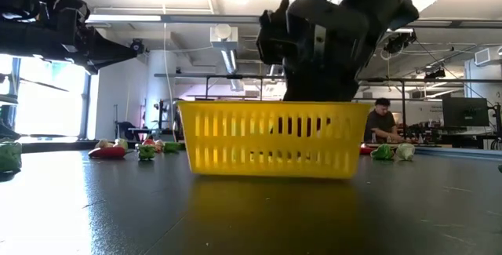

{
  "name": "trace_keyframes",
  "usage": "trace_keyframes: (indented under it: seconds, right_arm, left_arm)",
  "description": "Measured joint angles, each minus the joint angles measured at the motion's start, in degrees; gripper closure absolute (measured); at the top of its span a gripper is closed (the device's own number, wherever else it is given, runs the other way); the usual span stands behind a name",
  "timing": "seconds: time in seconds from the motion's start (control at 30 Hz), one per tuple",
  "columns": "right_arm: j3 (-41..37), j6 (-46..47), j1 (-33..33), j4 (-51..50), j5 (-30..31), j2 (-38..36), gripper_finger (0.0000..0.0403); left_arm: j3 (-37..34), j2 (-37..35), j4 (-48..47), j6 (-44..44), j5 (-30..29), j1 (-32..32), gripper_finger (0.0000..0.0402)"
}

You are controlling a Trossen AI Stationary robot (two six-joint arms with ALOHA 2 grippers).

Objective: Sort produce into baskets
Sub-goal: Put the green chili pepper into the yellow bin, then put the red mushroom into the blue bin

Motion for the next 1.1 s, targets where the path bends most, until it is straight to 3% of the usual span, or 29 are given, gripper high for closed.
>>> trace_keyframes:
  seconds: [0.13,0.3,0.6,0.73,0.9,0.97,1.1]
  right_arm:
    - [0.0,-0.12,-0.44,0.58,-0.12,0.0,0.0354]
    - [1.87,-2.37,-0.42,-1.85,-0.33,0.0,0.0316]
    - [9.61,-14.98,-1.79,-11.15,-3.36,-0.08,0.0252]
    - [16.2,-19.28,-3.57,-21.78,-3.75,-0.27,0.0274]
    - [22.12,-26.71,-6.26,-31.07,-0.48,-0.65,0.0357]
    - [22.31,-28.9,-7.81,-31.45,0.56,-1.35,0.039]
    - [19.66,-30.54,-10.66,-25.24,3.11,-1.55,0.039]
  left_arm:
    - [-0.01,0.0,-0.02,-0.01,0.0,0.01,0.0401]
    - [0.0,-0.01,-0.04,0.0,0.0,0.01,0.0401]
    - [0.0,-0.02,0.53,-0.17,0.0,0.02,0.0401]
    - [0.0,-0.02,0.53,-0.16,0.0,0.01,0.0401]
    - [0.0,0.0,0.85,-1.43,0.02,-0.02,0.0401]
    - [0.0,-0.02,0.85,-2.62,0.0,-0.02,0.0401]
    - [-0.01,0.0,0.8,-2.51,0.02,-0.02,0.0401]
